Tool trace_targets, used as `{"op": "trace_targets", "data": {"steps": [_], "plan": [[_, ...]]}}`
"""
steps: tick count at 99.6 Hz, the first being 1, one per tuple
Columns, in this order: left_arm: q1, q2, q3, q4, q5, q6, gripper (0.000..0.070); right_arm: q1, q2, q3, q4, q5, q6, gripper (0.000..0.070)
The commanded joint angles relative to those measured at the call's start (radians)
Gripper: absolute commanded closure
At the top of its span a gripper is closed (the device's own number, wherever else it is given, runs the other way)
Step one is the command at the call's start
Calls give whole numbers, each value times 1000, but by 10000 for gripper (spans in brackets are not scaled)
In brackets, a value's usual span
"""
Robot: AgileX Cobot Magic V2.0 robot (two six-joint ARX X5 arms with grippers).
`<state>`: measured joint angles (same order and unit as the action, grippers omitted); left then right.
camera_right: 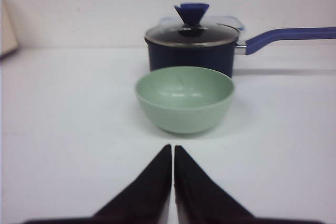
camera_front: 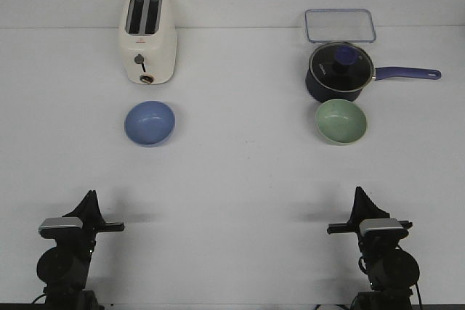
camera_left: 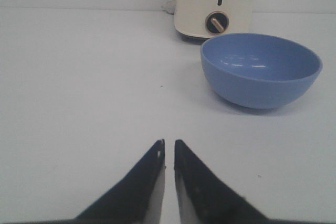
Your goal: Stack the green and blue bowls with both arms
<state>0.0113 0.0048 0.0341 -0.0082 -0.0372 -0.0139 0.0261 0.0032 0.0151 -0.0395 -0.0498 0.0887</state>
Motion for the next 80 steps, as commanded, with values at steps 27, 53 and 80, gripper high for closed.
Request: {"op": "trace_targets", "data": {"steps": [27, 53, 80], "plan": [[2, -2, -20, 10, 4, -2, 685, -1, -1, 26, 72, 19, 235, 697], [2, -2, -20, 10, 4, -2, 685, -1, 146, 220, -85, 78, 262, 698], [2, -2, -20, 10, 4, -2, 685, -2, 528, 528, -283, 122, 257, 697]]}}
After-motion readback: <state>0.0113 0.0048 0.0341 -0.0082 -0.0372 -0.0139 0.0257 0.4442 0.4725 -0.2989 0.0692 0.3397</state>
